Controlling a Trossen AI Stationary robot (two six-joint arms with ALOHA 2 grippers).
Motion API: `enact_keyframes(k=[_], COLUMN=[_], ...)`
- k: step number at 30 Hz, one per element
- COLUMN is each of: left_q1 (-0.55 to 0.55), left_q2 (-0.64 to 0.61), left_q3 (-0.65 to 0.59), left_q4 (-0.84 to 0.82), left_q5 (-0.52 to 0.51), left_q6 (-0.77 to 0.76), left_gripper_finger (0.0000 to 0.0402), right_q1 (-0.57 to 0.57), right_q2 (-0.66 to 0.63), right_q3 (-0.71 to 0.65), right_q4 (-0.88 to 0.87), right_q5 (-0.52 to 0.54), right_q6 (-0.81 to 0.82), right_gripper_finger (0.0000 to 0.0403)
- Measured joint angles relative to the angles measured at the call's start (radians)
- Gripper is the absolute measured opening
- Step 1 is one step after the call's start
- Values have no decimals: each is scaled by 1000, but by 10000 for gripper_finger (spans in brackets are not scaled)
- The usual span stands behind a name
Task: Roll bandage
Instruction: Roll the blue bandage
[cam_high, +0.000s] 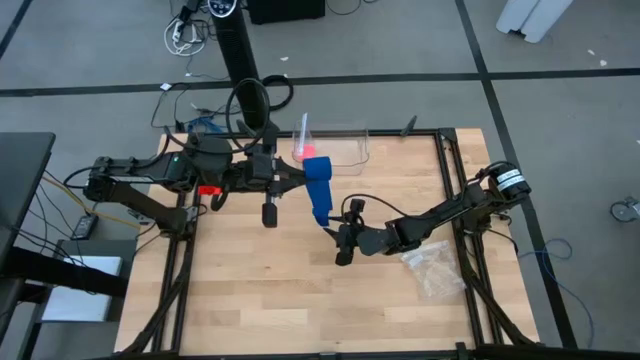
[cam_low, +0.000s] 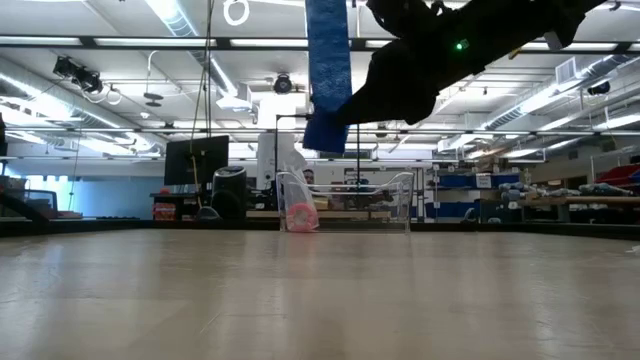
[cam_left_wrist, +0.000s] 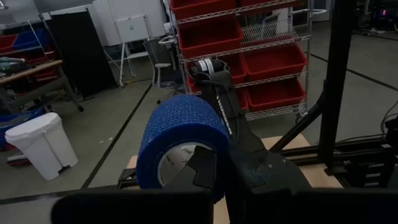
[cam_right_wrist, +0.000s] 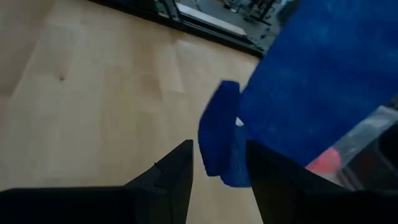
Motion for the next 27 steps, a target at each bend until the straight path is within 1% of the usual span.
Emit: enact_keyframes(k=[2,7,10,13,17,18,22,27], left_q1=[0,0,0,1,22,27,66,121], left_q2=[0,0,0,0,0,0,0,-1], left_q3=[0,0,0,0,0,0,-7,-68], left_q4=[6,9,7,-27,-80,-92,-132,-124], left_q5=[0,0,-10,-43,-111,-124,-152,-155], left_q6=[7,16,23,60,67,68,68,68], left_gripper_finger=[17,17,17,17,17,17,17,17], right_q1=[-8,-19,-17,5,55,72,148,250], right_q2=[0,0,0,0,0,0,-11,-77], right_q3=[0,0,0,0,0,0,0,0], right_q4=[-13,-20,-19,-19,-11,-6,19,89], right_q5=[-17,-19,-22,-19,-21,-21,-21,-21], right_q6=[23,38,37,33,-5,-21,-44,-75], right_gripper_finger=[148,148,134,97,21,11,9,4])
